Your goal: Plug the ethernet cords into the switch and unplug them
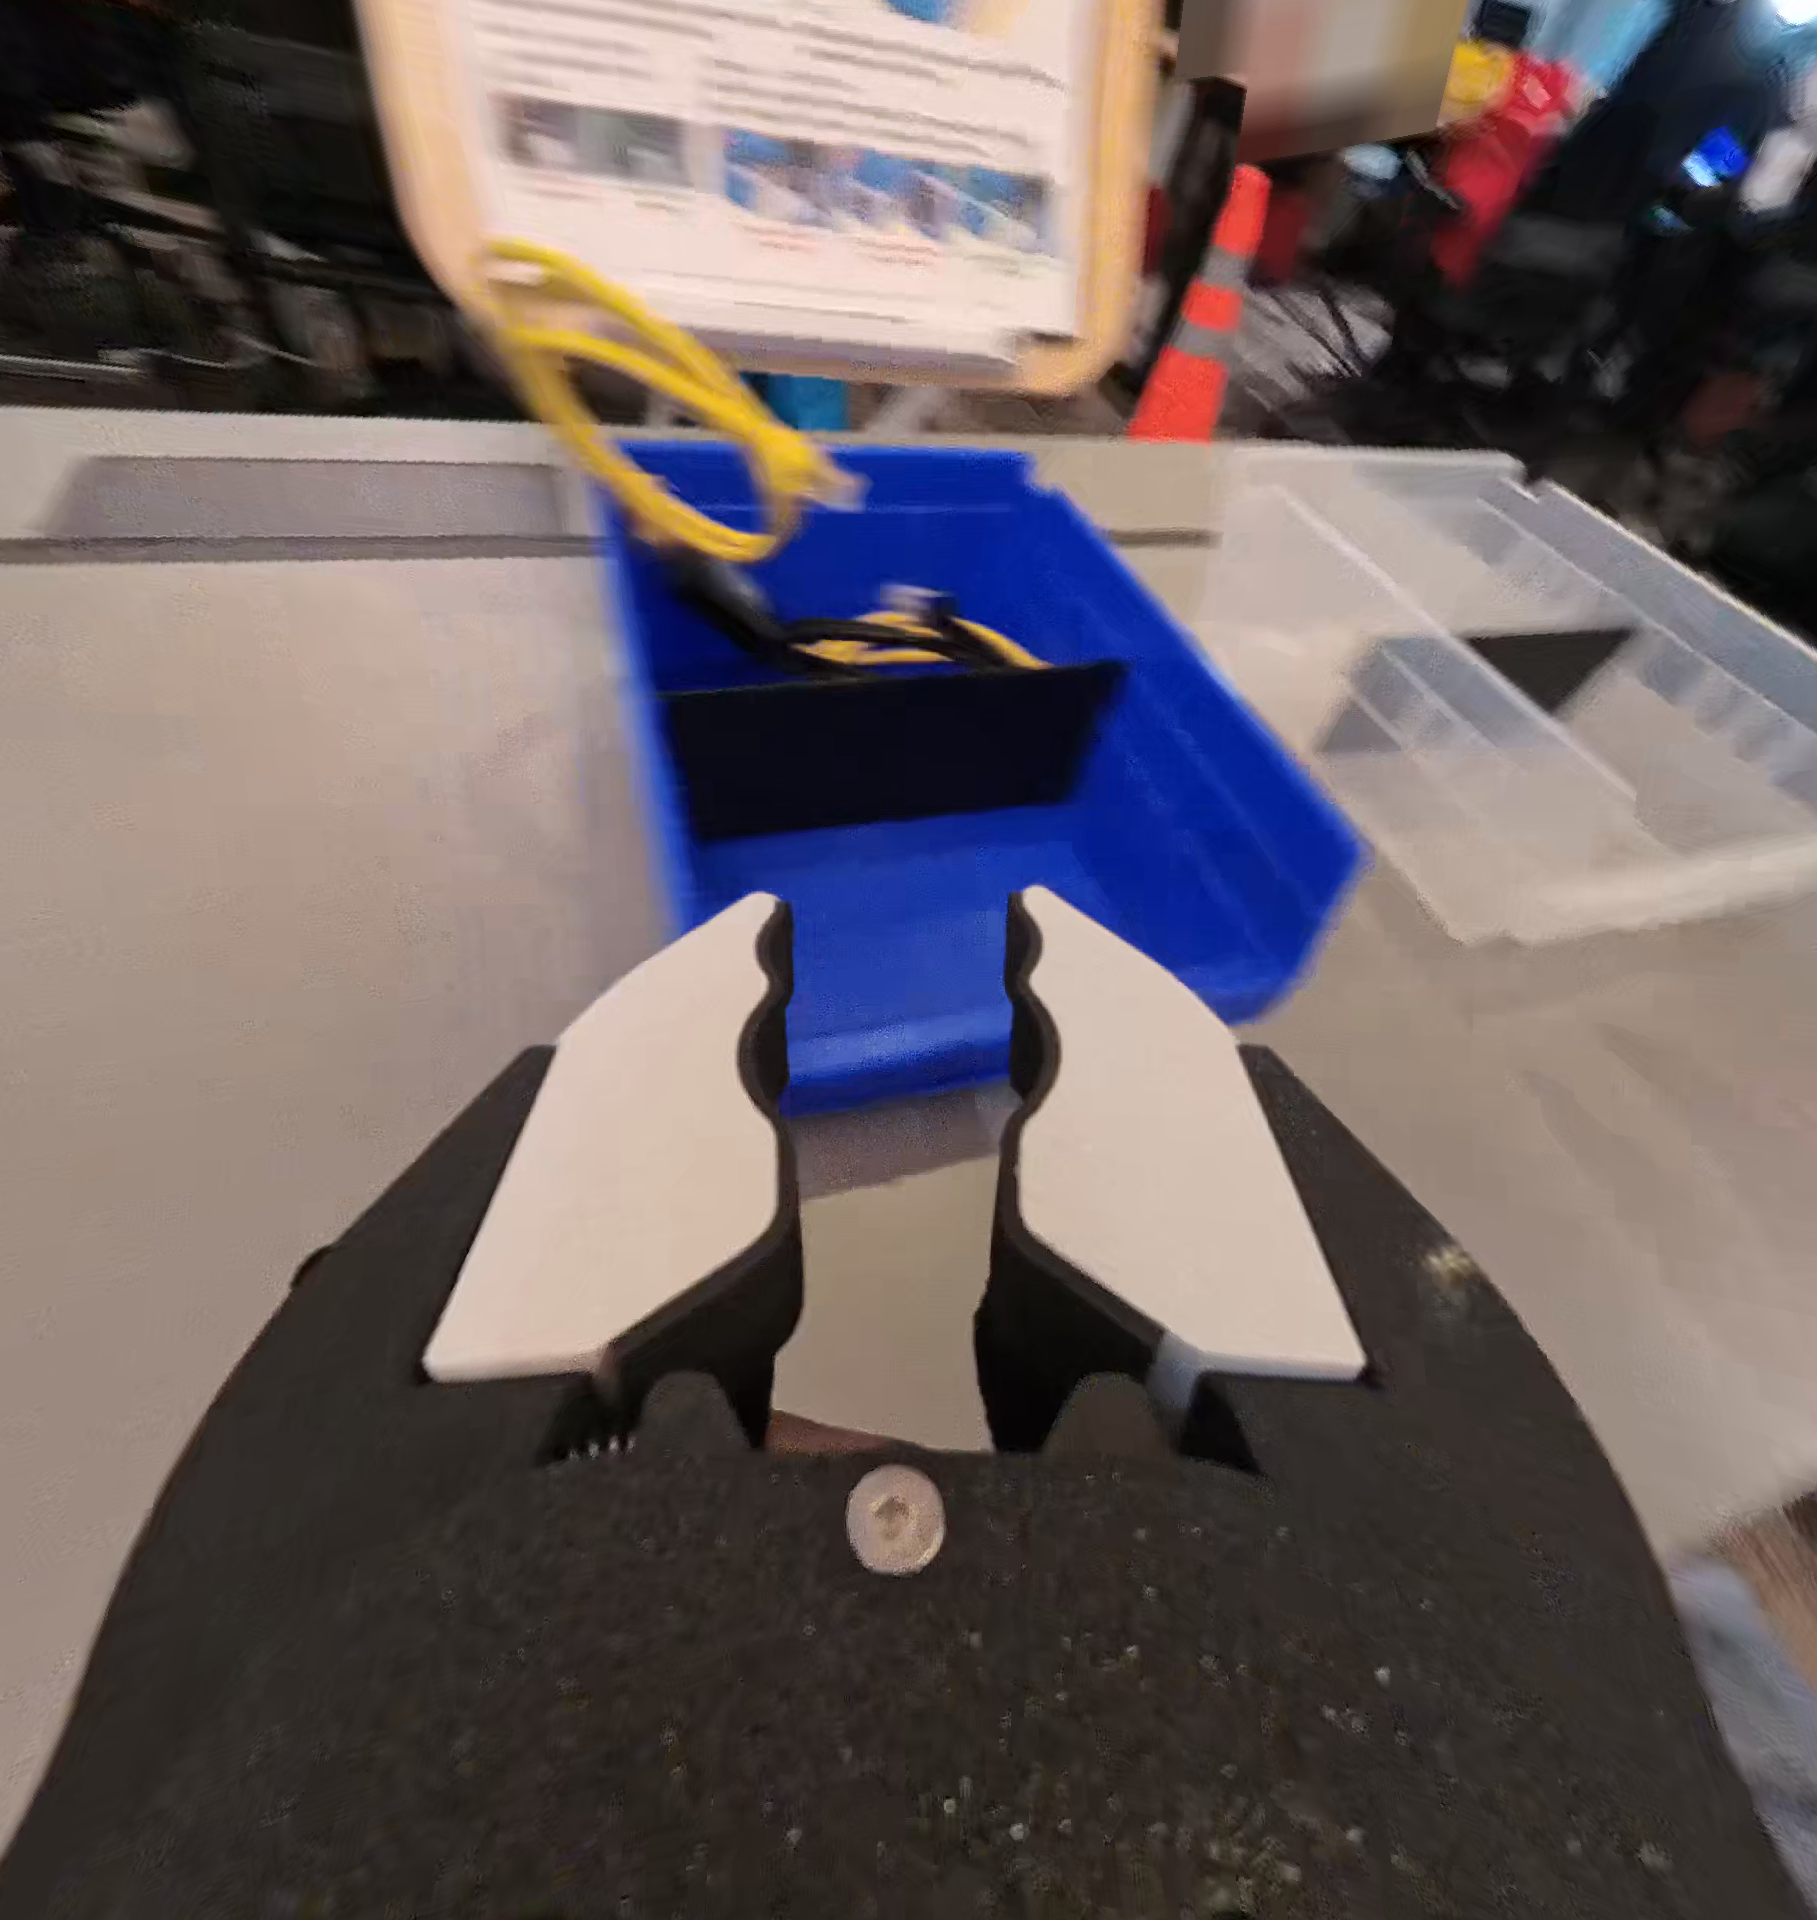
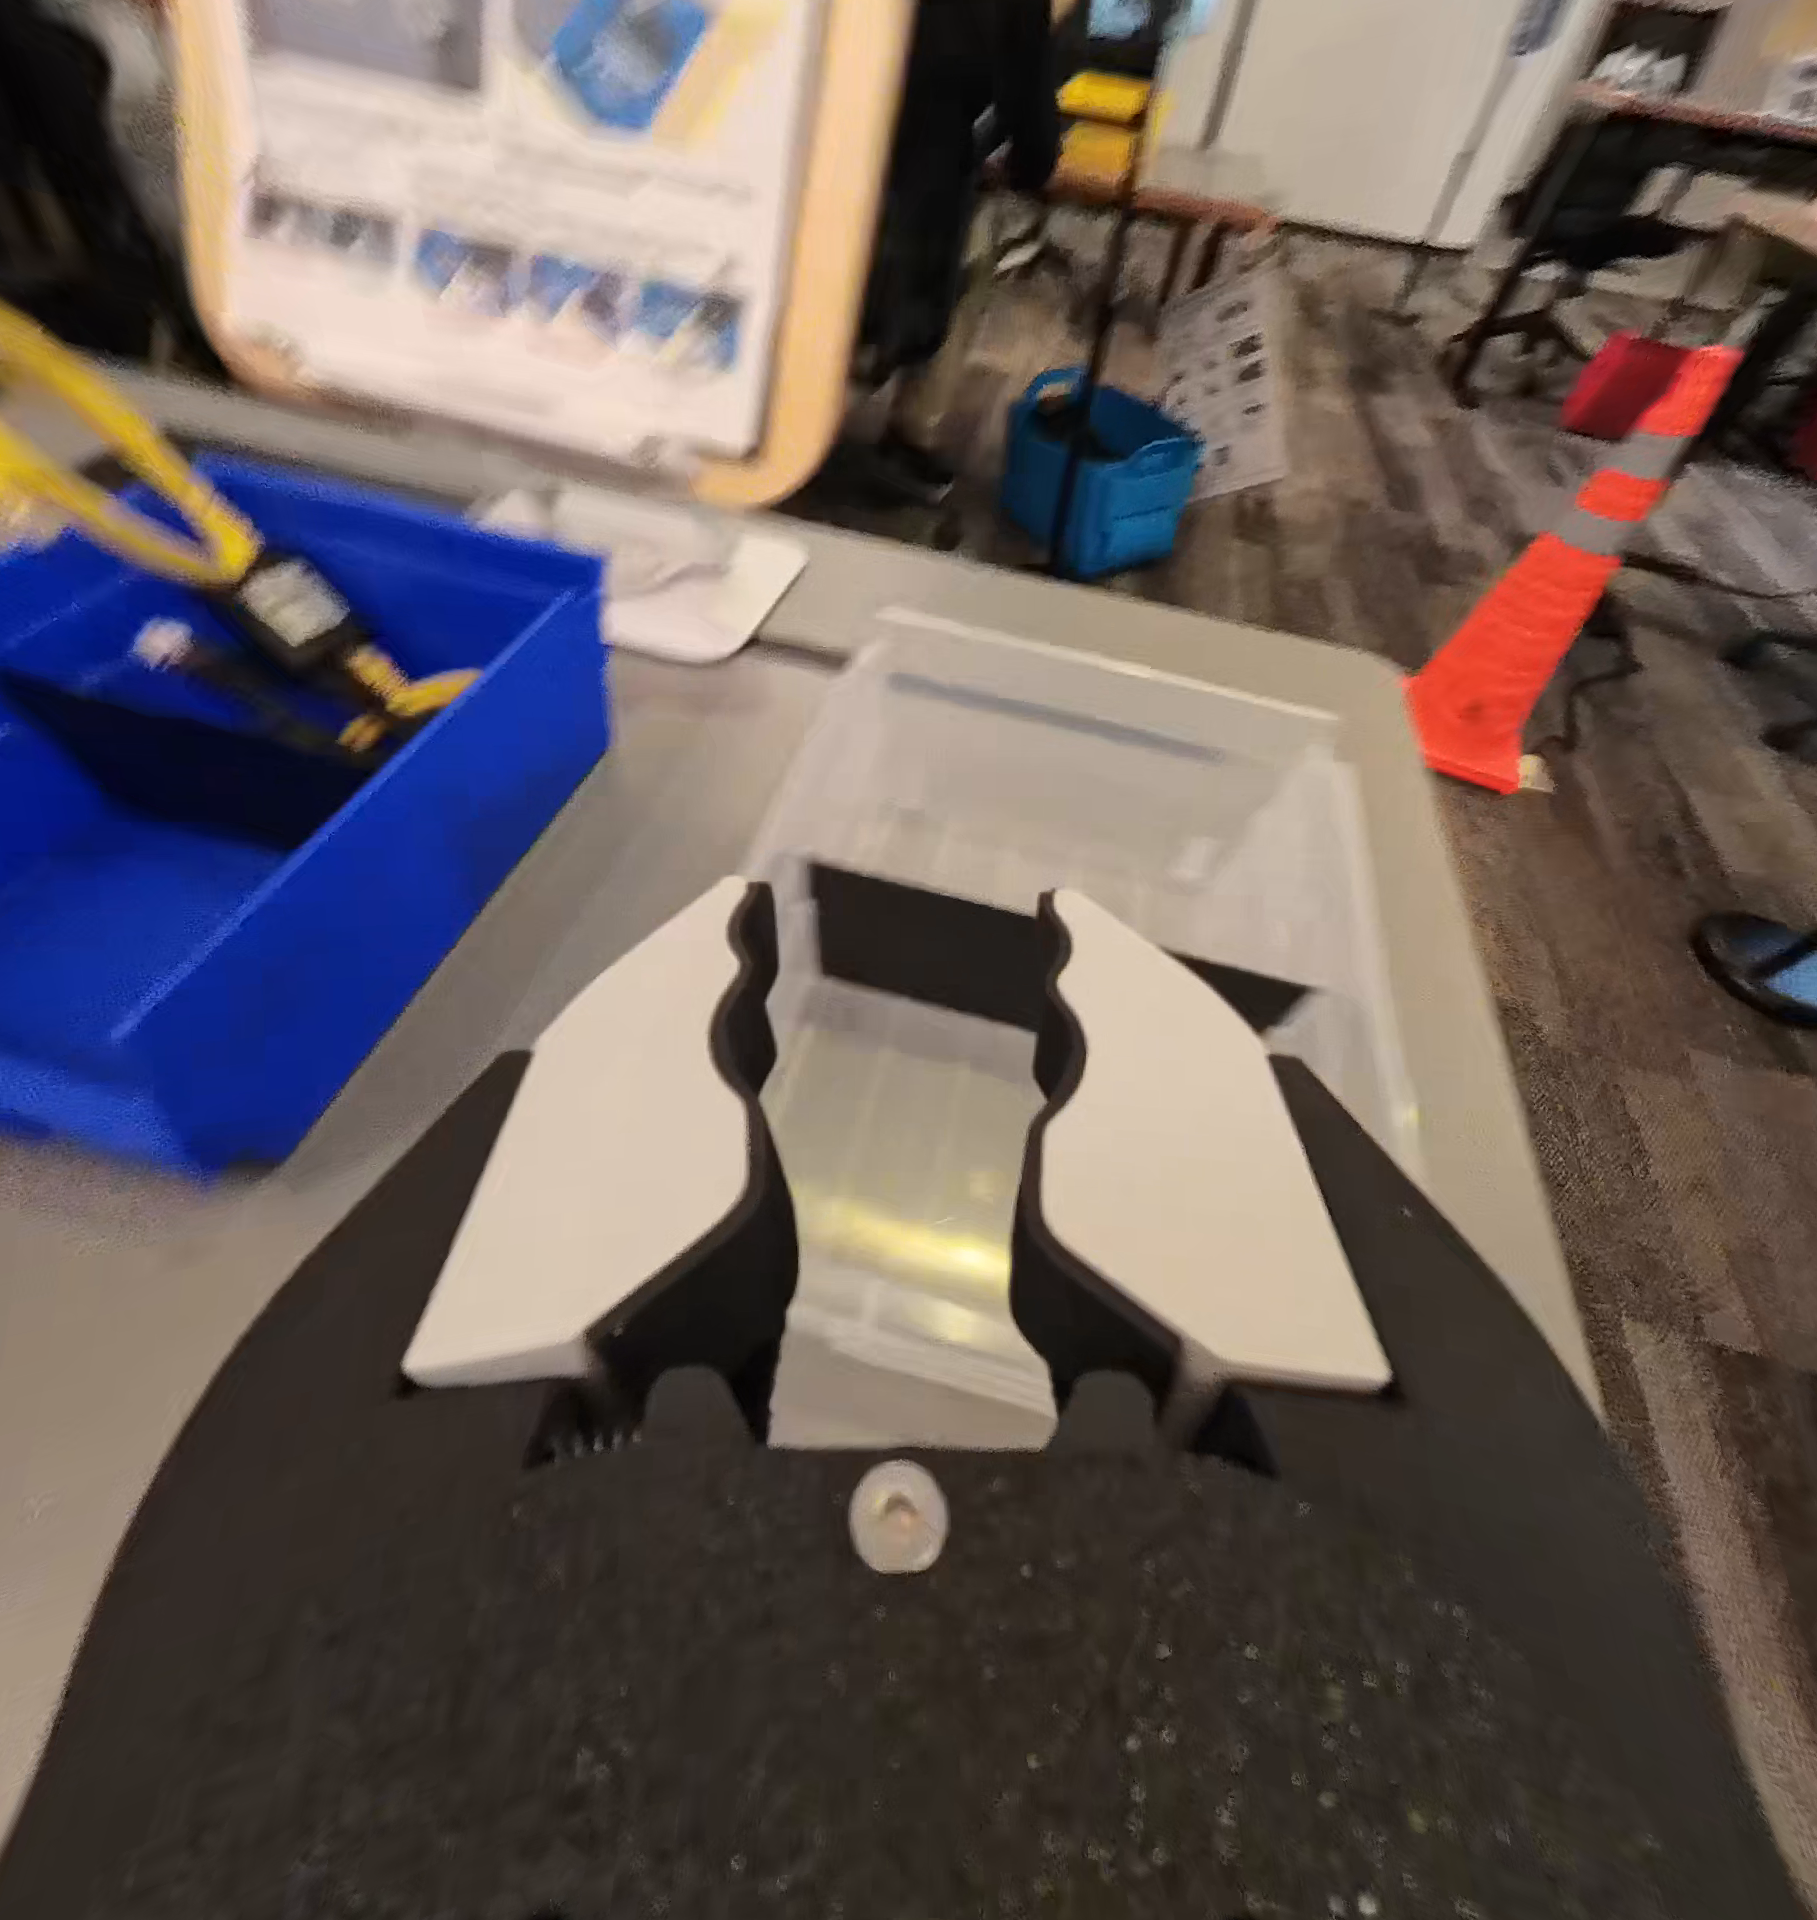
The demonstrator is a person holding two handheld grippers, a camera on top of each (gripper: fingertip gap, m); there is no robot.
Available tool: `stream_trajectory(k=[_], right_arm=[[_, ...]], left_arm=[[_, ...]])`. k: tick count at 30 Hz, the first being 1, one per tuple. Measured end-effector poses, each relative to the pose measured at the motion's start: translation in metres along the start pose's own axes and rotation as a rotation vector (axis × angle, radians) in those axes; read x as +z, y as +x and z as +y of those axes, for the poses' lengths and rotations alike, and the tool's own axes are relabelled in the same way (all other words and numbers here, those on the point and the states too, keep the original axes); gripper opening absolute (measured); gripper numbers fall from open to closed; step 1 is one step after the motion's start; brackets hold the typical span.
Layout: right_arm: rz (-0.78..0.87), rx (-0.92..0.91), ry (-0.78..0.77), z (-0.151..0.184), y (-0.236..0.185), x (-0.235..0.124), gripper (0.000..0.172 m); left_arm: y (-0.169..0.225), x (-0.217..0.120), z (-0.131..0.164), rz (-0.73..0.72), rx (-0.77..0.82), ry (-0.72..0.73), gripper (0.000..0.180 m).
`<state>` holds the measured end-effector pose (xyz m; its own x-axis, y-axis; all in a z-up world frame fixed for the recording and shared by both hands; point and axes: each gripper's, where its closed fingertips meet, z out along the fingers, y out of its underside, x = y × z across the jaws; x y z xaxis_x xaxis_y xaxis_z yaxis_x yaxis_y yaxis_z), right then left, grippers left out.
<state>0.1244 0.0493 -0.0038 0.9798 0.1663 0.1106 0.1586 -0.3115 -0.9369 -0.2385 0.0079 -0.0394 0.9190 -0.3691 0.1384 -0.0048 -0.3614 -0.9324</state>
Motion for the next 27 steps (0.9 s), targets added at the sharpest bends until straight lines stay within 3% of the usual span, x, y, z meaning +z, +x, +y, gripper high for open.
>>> stream_trajectory(k=[4, 5, 7, 9, 18, 19, 20, 21, 22, 27], right_arm=[[-0.274, -0.149, -0.208, 0.031, -0.133, 0.021, 0.061], [-0.351, -0.137, -0.208, 0.037, -0.165, 0.023, 0.065], [-0.389, -0.096, -0.205, 0.049, -0.202, 0.032, 0.075], [-0.376, -0.033, -0.189, 0.060, -0.218, 0.040, 0.083], [-0.276, 0.134, -0.140, 0.093, -0.229, 0.072, 0.095], [-0.255, 0.160, -0.121, 0.091, -0.227, 0.074, 0.089], [-0.234, 0.184, -0.097, 0.087, -0.224, 0.075, 0.070], [-0.196, 0.201, -0.099, 0.087, -0.218, 0.076, 0.025], [-0.142, 0.202, -0.129, 0.090, -0.211, 0.076, 0.011], [-0.064, 0.087, -0.092, 0.076, -0.222, 0.069, 0.005]], left_arm=[[-0.088, 0.004, 0.016, -0.172, 0.080, 0.123, 0.034], [-0.098, 0.007, 0.023, -0.171, 0.073, 0.135, 0.034], [-0.095, 0.014, 0.027, -0.031, -0.028, 0.123, 0.034], [-0.085, 0.024, 0.032, 0.073, -0.075, 0.090, 0.042], [-0.047, 0.073, 0.050, 0.045, 0.058, -0.045, 0.052], [-0.043, 0.077, 0.054, 0.039, 0.055, -0.070, 0.048], [-0.046, 0.080, 0.058, -0.003, 0.051, -0.096, 0.036], [-0.054, 0.079, 0.058, -0.079, 0.064, -0.099, 0.017], [-0.058, 0.077, 0.058, -0.104, 0.094, -0.102, 0.006], [-0.071, 0.061, 0.039, -0.184, 0.133, -0.052, 0.004]])
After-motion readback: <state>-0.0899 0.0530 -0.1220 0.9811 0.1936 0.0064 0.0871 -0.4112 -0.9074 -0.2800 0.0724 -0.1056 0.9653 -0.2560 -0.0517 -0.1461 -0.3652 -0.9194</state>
